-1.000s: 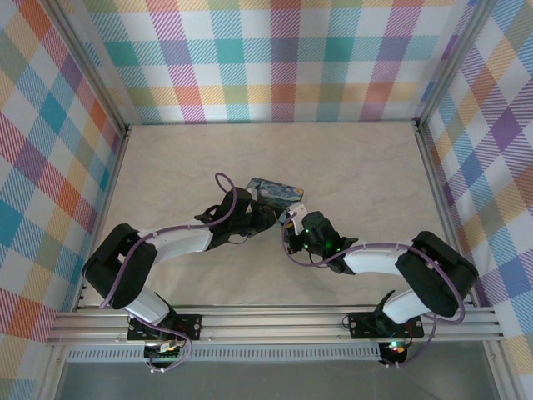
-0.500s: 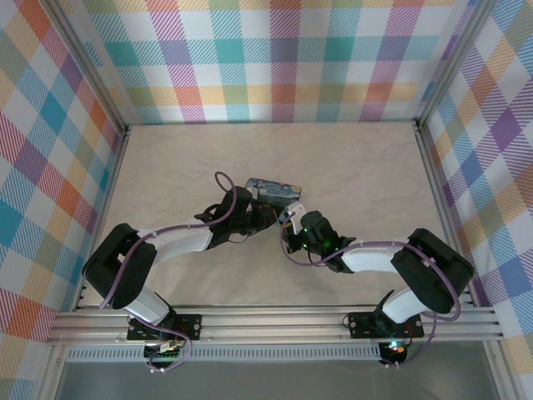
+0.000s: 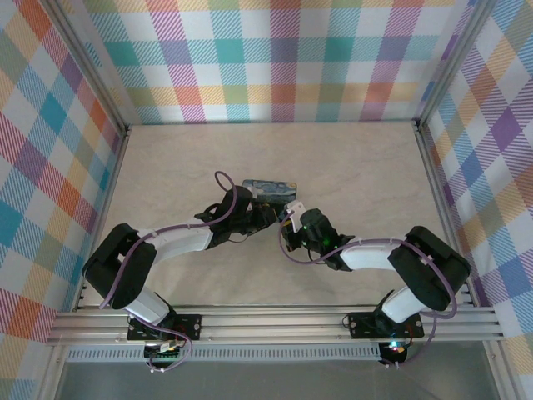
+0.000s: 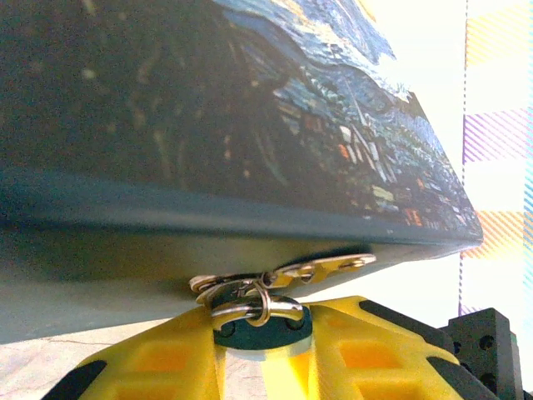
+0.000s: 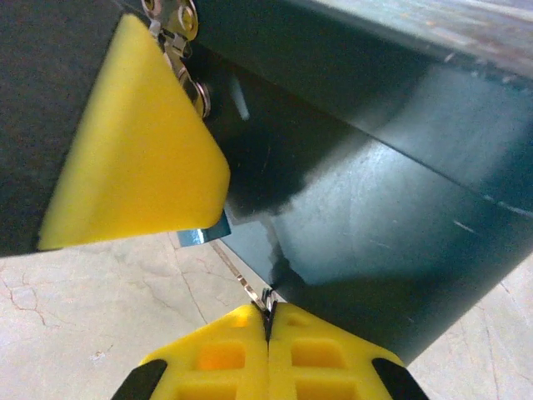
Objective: Unlock the padlock with the key
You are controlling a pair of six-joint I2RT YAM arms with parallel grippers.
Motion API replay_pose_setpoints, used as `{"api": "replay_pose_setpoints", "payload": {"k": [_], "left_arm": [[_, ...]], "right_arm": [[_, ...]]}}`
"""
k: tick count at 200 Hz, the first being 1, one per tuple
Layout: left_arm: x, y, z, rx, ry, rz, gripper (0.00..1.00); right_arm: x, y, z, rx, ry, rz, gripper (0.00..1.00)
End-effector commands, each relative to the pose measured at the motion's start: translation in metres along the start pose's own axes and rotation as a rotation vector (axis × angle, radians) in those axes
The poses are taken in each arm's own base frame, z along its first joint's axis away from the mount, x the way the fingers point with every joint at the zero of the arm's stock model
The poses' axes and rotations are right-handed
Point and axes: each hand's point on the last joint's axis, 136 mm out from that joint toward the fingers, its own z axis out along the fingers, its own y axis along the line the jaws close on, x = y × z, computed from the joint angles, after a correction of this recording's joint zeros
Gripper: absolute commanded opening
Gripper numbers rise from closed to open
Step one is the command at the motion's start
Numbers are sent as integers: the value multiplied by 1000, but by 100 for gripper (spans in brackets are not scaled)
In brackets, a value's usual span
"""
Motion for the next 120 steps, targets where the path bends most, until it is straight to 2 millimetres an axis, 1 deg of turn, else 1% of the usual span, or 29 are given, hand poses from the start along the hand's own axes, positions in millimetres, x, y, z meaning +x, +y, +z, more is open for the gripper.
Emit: {"api": "replay_pose_setpoints", "payload": {"k": [1, 18, 20, 23, 34, 86, 120], "left_arm": [[3, -31, -5, 83, 24, 33, 27], [4, -29, -4, 78, 25, 32, 27], [4, -29, -4, 78, 25, 32, 27], [5, -29, -4, 78, 26, 33, 27], [4, -28, -4, 74, 24, 32, 27], [6, -23, -3, 55, 24, 45, 27], [6, -19, -1, 43, 25, 49, 27]], "right_arm": [[-30, 6, 2, -41, -97, 6, 0], [-31, 10, 2, -73, -95, 8, 0], [-36, 12, 1, -80, -117, 7, 0], [-39, 14, 1, -91, -124, 9, 0], [-40, 16, 0, -108, -128, 14, 0], [-36, 10, -7, -124, -122, 46, 0], [-38, 14, -10, -169, -118, 50, 0]]}}
